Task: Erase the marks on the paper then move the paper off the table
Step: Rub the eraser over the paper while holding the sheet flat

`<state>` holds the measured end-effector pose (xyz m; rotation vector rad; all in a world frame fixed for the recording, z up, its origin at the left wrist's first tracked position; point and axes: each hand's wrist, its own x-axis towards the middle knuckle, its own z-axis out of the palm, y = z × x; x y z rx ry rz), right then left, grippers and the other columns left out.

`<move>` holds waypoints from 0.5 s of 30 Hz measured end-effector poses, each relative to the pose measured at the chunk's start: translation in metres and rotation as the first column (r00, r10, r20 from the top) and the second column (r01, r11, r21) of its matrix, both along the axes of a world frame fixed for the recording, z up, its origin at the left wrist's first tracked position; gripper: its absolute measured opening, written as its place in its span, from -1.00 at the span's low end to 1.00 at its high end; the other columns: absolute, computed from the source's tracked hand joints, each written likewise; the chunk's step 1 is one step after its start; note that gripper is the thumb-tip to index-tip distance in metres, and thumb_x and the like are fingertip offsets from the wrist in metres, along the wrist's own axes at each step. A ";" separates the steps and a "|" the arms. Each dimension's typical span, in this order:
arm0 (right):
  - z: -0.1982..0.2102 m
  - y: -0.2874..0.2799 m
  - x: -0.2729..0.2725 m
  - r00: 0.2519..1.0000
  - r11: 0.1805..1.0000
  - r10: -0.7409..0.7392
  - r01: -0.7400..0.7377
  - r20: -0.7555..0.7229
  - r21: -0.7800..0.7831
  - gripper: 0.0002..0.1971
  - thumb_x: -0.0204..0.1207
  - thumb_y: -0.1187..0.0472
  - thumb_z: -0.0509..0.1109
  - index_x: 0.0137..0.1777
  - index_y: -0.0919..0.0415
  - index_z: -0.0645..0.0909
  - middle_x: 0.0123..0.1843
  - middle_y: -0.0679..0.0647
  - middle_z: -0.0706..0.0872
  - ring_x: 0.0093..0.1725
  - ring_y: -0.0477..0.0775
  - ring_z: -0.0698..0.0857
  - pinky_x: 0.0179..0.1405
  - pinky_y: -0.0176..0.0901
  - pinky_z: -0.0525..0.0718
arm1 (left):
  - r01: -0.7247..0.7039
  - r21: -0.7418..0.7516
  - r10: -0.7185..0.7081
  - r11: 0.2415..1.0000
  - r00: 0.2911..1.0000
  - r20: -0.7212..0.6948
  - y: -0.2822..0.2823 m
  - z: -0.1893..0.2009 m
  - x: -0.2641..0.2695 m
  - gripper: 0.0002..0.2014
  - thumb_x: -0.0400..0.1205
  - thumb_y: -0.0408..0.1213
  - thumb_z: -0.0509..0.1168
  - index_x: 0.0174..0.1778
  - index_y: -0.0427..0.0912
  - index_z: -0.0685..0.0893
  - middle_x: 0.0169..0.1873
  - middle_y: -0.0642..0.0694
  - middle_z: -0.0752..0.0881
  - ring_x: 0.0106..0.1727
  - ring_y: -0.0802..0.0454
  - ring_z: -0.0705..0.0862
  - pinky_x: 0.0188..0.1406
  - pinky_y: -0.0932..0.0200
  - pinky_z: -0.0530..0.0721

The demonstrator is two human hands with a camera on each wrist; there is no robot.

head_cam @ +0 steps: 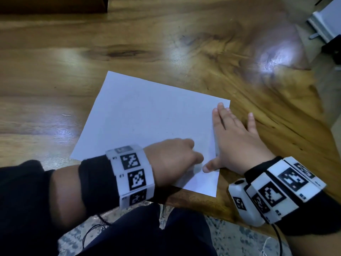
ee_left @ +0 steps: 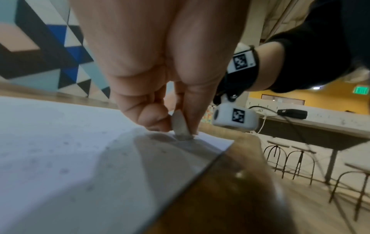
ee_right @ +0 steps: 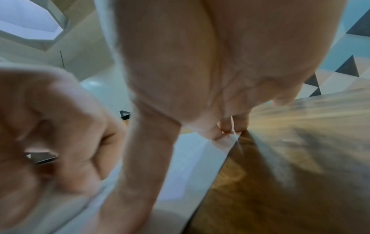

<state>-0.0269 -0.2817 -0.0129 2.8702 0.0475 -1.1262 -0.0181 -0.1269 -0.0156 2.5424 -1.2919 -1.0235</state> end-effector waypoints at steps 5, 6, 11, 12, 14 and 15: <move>-0.001 0.001 0.000 1.000 1.000 -0.001 0.001 0.003 0.002 0.43 0.14 -0.41 0.47 0.58 0.24 -0.53 0.61 0.08 -0.56 0.63 0.03 -0.41 0.53 0.33 -0.40 | -0.028 -0.094 0.034 0.995 0.998 0.059 -0.005 -0.002 0.014 -0.95 0.55 -0.31 0.19 -0.15 -0.19 0.53 -0.21 -0.10 0.41 -0.23 -0.11 0.48 -0.22 0.04 0.47; -0.002 0.001 0.001 1.000 1.000 -0.002 0.002 0.007 0.003 0.43 0.13 -0.41 0.48 0.58 0.24 -0.53 0.61 0.07 -0.56 0.63 0.03 -0.40 0.53 0.33 -0.40 | -0.058 -0.115 0.068 0.992 0.994 0.090 -0.009 -0.002 0.019 -1.00 0.54 -0.35 0.20 -0.18 -0.19 0.50 -0.23 -0.11 0.40 -0.24 -0.14 0.49 -0.22 0.02 0.48; -0.003 -0.002 -0.001 1.000 1.000 -0.013 0.013 0.009 0.022 0.44 0.13 -0.42 0.48 0.58 0.21 -0.53 0.61 0.04 -0.57 0.63 0.00 -0.41 0.53 0.35 -0.41 | -0.013 -0.073 0.019 0.997 0.997 0.081 -0.010 -0.004 0.012 -0.96 0.56 -0.36 0.15 -0.18 -0.14 0.45 -0.21 -0.10 0.34 -0.23 -0.10 0.40 -0.24 0.06 0.32; -0.002 -0.002 -0.001 1.000 1.000 -0.013 0.012 0.013 0.026 0.44 0.12 -0.42 0.48 0.58 0.21 -0.53 0.61 0.03 -0.56 0.63 -0.01 -0.41 0.53 0.35 -0.40 | 0.012 -0.063 -0.009 0.998 0.999 0.050 -0.006 -0.005 0.007 -0.96 0.57 -0.33 0.15 -0.13 -0.14 0.49 -0.20 -0.09 0.35 -0.19 -0.10 0.42 -0.23 0.08 0.32; -0.002 -0.002 -0.001 1.000 0.999 -0.012 0.011 0.018 0.032 0.43 0.13 -0.41 0.48 0.59 0.21 -0.52 0.61 0.03 -0.56 0.63 -0.01 -0.41 0.54 0.35 -0.40 | 0.032 -0.063 -0.033 0.997 0.999 -0.016 0.001 -0.005 0.004 -0.94 0.56 -0.31 0.18 -0.22 -0.10 0.48 -0.18 -0.11 0.43 -0.14 -0.11 0.50 -0.21 0.06 0.40; -0.001 -0.002 -0.001 1.000 0.999 -0.011 0.010 0.018 0.035 0.43 0.14 -0.41 0.48 0.59 0.21 -0.53 0.61 0.04 -0.56 0.63 -0.01 -0.41 0.53 0.35 -0.41 | 0.015 -0.078 -0.019 0.997 0.999 -0.045 0.001 -0.005 0.007 -0.94 0.55 -0.30 0.21 -0.24 -0.12 0.51 -0.16 -0.12 0.50 -0.13 -0.11 0.54 -0.19 0.05 0.47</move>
